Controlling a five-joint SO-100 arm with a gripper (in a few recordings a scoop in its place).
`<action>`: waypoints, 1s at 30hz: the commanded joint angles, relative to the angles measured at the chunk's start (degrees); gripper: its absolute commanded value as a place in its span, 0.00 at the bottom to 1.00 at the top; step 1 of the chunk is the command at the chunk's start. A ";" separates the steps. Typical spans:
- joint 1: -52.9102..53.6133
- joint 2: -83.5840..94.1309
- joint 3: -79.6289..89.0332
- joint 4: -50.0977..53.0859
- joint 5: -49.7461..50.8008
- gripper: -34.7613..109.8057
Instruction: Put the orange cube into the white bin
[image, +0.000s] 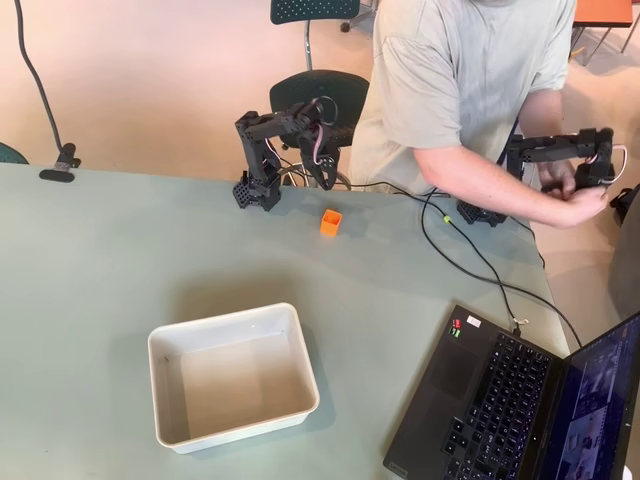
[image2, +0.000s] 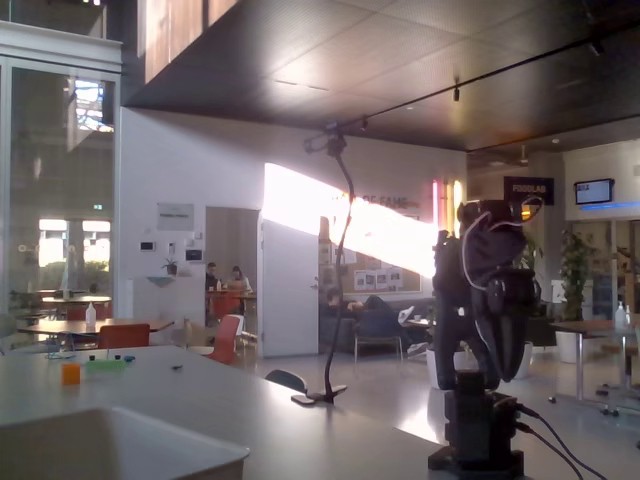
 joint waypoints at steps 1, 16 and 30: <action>-1.23 -0.09 6.59 -0.62 -0.26 0.25; -2.02 0.00 24.17 -21.97 6.94 0.25; -8.79 -1.05 24.87 -23.20 11.60 0.53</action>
